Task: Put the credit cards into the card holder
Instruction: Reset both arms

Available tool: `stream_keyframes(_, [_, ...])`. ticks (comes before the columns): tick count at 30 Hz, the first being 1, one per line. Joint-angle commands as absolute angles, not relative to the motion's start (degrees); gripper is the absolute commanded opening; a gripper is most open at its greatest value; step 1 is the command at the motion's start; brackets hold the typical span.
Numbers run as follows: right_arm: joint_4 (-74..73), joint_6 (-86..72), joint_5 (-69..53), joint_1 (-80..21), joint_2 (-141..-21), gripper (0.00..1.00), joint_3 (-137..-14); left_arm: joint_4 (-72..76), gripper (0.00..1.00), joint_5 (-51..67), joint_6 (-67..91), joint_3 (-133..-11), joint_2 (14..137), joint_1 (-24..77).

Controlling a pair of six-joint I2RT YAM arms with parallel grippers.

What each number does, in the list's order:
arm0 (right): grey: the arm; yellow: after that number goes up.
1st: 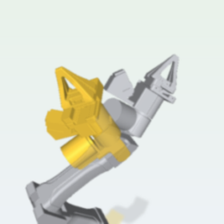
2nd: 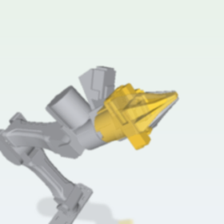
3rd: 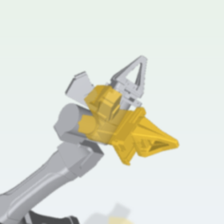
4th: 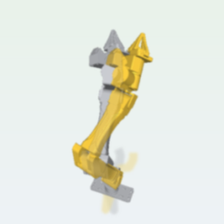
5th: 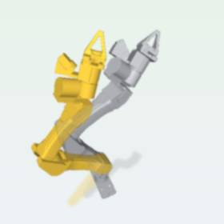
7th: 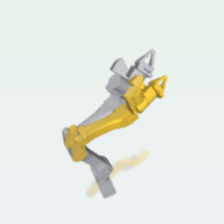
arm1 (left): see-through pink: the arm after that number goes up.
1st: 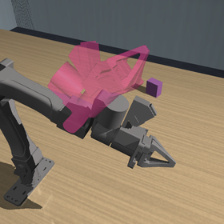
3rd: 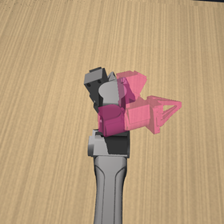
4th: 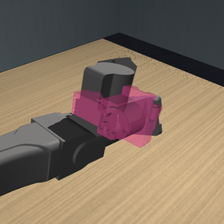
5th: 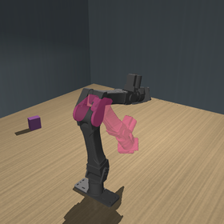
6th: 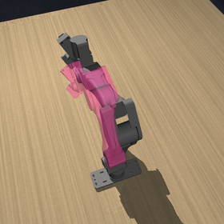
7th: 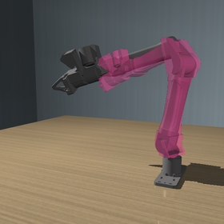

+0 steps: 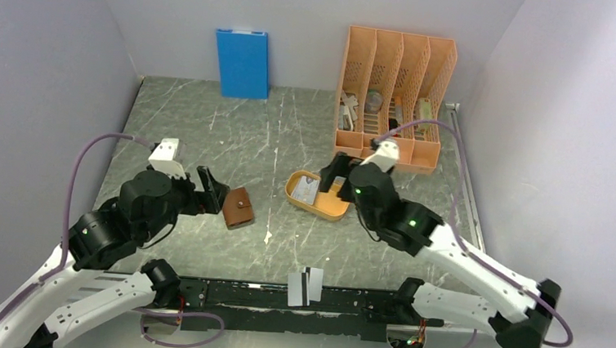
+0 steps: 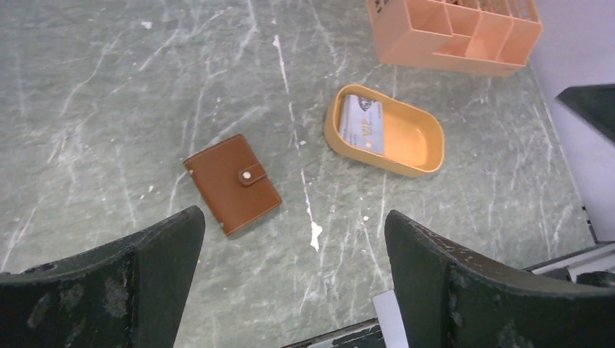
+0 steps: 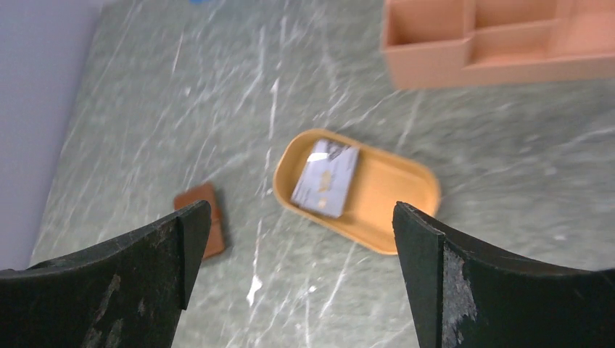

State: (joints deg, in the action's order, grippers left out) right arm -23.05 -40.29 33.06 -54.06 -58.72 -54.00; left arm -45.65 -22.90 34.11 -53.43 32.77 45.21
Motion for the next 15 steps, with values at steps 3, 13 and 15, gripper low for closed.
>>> stream_keyframes(3, [-33.0,-35.5,51.7,-54.0,-48.7,1.00,-60.4,-37.8,0.98,-18.3,29.7,-55.5,35.6,45.3])
stream_keyframes(13, [-24.0,-23.8,46.2,-54.0,-39.2,1.00,-63.6,-36.6,0.98,-20.8,26.9,-60.0,38.2,45.3])
stream_keyframes(15, [-27.1,-25.2,46.5,-53.9,-41.0,1.00,-65.1,-36.6,0.98,-20.9,27.0,-59.7,38.1,45.3])
